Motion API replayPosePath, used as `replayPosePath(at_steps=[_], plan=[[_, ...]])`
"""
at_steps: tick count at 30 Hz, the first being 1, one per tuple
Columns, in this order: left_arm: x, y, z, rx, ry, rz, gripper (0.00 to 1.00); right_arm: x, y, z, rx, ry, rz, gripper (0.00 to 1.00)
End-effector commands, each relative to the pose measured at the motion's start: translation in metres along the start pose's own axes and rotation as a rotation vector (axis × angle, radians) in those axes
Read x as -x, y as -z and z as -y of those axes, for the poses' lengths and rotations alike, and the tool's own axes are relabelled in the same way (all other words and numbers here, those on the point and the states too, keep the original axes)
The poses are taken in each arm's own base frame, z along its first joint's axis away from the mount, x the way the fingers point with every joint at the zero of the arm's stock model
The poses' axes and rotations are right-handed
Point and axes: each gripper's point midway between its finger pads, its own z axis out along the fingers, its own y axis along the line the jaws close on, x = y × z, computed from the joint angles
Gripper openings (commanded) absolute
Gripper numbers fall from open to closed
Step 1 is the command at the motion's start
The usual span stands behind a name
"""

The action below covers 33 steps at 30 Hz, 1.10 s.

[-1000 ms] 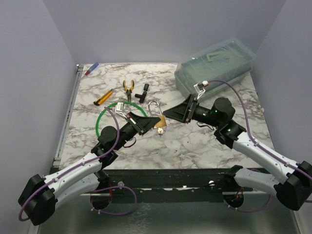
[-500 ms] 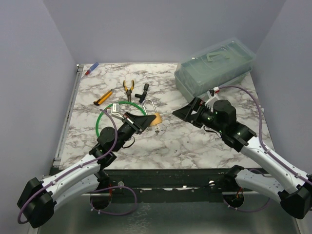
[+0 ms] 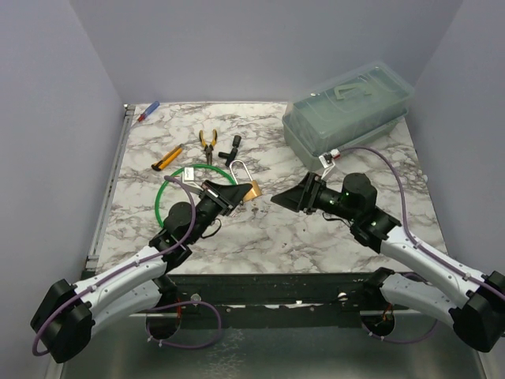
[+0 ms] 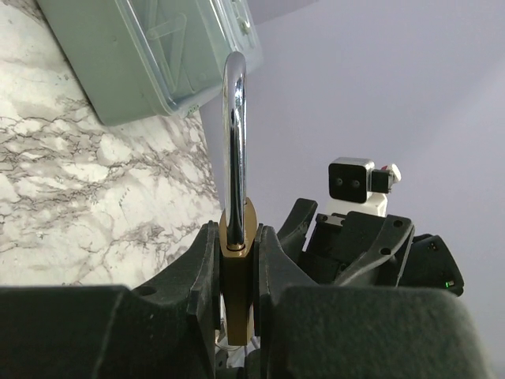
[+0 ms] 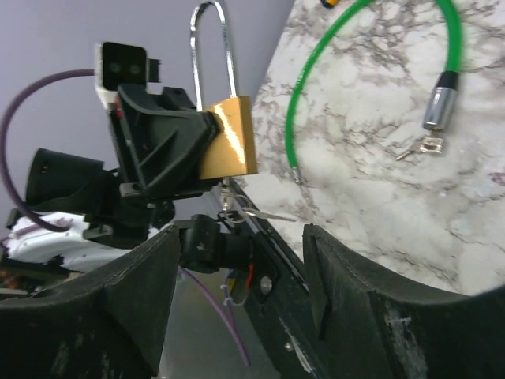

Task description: Unlock with the key

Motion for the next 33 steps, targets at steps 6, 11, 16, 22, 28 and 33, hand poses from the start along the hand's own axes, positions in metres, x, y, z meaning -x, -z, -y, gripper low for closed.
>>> replayPosePath(at_steps=[6, 11, 16, 22, 28, 33], plan=[[0.025, -0.008, 0.049, -0.124, 0.122, 0.083, 0.0, 0.005, -0.019, -0.028, 0.17, 0.051, -0.025, 0.49], [0.028, -0.009, 0.051, -0.13, 0.129, 0.094, 0.0, 0.004, -0.026, -0.03, 0.193, 0.05, -0.043, 0.42], [0.026, -0.011, 0.049, -0.125, 0.135, 0.092, 0.0, 0.002, -0.03, -0.034, 0.222, 0.05, -0.064, 0.38], [0.026, -0.014, 0.05, -0.134, 0.144, 0.091, 0.0, -0.001, -0.034, -0.034, 0.223, 0.047, -0.082, 0.37], [0.025, -0.016, 0.051, -0.145, 0.155, 0.091, 0.0, -0.004, -0.039, -0.033, 0.219, 0.04, -0.095, 0.34], [0.025, -0.016, 0.051, -0.148, 0.161, 0.088, 0.0, -0.006, -0.042, -0.032, 0.217, 0.036, -0.103, 0.33]])
